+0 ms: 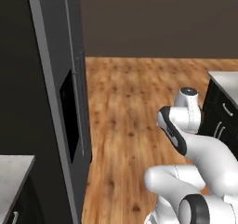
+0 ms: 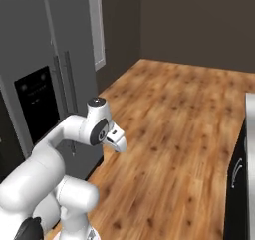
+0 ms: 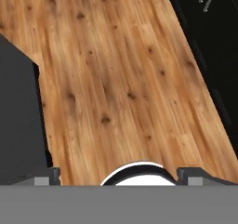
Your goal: Four empty soda cans are scattered around the kitchen. Gather all the cans and cluster them next to the stove for recycling.
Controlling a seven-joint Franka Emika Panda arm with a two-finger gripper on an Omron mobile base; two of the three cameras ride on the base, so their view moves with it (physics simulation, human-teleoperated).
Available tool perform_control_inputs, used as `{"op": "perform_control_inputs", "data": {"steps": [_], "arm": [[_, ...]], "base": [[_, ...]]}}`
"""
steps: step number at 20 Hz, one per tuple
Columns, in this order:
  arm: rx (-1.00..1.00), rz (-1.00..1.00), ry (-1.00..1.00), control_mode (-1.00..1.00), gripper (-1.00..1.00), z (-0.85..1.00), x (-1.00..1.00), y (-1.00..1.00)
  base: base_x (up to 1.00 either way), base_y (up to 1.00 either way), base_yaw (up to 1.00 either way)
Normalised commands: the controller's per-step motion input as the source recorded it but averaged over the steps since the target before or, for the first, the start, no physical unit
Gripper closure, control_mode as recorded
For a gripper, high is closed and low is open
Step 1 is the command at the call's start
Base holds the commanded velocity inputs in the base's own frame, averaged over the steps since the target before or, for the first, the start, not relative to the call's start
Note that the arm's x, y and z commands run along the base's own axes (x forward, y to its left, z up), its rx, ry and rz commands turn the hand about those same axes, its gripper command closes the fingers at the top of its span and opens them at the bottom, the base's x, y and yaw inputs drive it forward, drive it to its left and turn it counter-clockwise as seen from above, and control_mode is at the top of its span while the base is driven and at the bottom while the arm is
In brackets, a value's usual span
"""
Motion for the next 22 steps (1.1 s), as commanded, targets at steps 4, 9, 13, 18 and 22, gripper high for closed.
{"op": "perform_control_inputs", "data": {"steps": [4,9,13,18,22], "arm": [[0.00,0.00,0.00,1.00,-1.00,0.00,0.00,0.00],[0.00,0.00,0.00,1.00,-1.00,0.00,0.00,0.00],[0.00,0.00,0.00,1.00,-1.00,0.00,0.00,0.00],[0.00,0.00,0.00,1.00,-1.00,0.00,0.00,0.00],[0.00,0.00,0.00,1.00,-1.00,0.00,0.00,0.00]], "base": [[0.75,-0.04,0.00],[0.75,-0.03,0.00],[0.75,-0.03,0.00],[0.75,-0.03,0.00],[0.75,-0.03,0.00]]}}
